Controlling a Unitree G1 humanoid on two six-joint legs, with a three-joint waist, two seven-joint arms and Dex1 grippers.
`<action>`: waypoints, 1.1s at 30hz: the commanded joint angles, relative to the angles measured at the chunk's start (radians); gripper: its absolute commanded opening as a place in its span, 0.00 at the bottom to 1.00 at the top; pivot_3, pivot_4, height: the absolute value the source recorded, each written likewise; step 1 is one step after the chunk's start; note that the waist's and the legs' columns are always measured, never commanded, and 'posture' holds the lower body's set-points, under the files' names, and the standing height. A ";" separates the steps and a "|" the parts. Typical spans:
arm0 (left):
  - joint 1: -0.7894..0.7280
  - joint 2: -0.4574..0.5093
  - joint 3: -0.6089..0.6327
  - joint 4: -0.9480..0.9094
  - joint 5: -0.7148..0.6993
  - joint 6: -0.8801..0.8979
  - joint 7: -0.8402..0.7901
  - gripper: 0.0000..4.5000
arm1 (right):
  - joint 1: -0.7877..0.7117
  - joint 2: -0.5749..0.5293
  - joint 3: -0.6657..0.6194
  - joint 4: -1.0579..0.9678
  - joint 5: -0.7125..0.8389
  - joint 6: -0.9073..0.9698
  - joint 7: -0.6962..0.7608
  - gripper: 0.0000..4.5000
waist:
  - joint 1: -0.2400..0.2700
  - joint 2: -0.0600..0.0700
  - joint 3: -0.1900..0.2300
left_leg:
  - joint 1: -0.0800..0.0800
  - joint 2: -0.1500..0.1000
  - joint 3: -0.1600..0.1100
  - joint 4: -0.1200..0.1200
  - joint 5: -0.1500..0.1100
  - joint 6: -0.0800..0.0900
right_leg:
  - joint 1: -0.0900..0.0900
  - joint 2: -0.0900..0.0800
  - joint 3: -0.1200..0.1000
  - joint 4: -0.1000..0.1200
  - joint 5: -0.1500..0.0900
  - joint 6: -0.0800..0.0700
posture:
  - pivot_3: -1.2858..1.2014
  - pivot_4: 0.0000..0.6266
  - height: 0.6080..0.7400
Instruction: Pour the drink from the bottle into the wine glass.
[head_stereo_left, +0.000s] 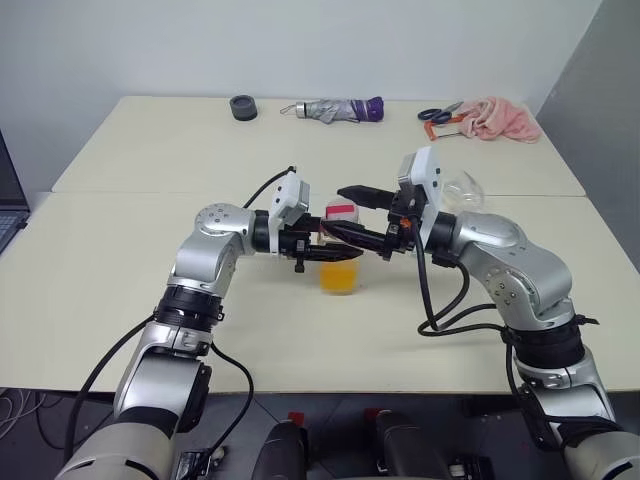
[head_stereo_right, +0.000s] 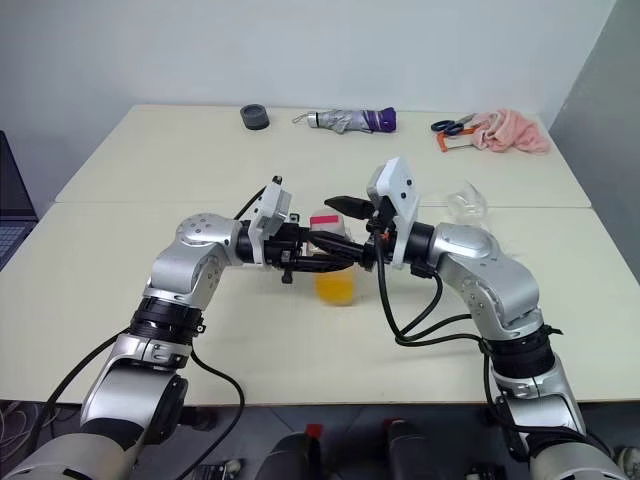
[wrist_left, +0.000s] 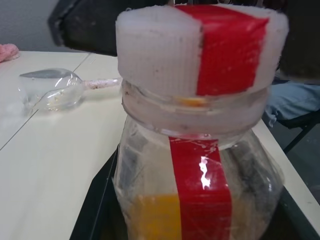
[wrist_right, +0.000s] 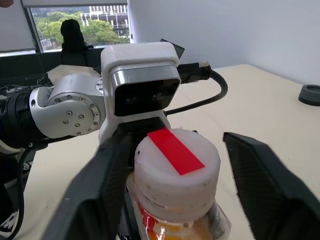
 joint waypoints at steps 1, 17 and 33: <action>-0.007 0.008 0.009 -0.029 -0.005 -0.020 0.001 0.39 | -0.009 0.008 -0.014 -0.044 0.009 -0.014 -0.003 0.41 | 0.000 0.000 0.000 | 0.000 0.000 0.000 0.000 0.000 0.000 | 0.000 0.000 0.000 0.000 0.000 0.000 | 0.52 0.24 1.00; 0.019 0.011 0.015 -0.046 0.003 -0.031 0.028 0.39 | 0.125 -0.017 -0.130 -0.173 -0.008 -0.119 -0.072 0.39 | 0.003 0.000 0.000 | 0.000 0.001 0.000 0.000 0.000 0.000 | 0.000 -0.002 0.000 0.000 0.000 0.000 | 0.52 0.24 1.00; 0.025 0.017 0.067 -0.059 -0.013 -0.035 0.130 0.39 | 0.717 -0.173 -0.290 0.056 -0.276 -0.339 -0.185 0.68 | 0.011 0.000 0.000 | 0.003 -0.001 0.005 0.000 0.000 0.000 | 0.001 0.000 0.005 0.000 0.000 0.001 | 0.52 0.24 1.00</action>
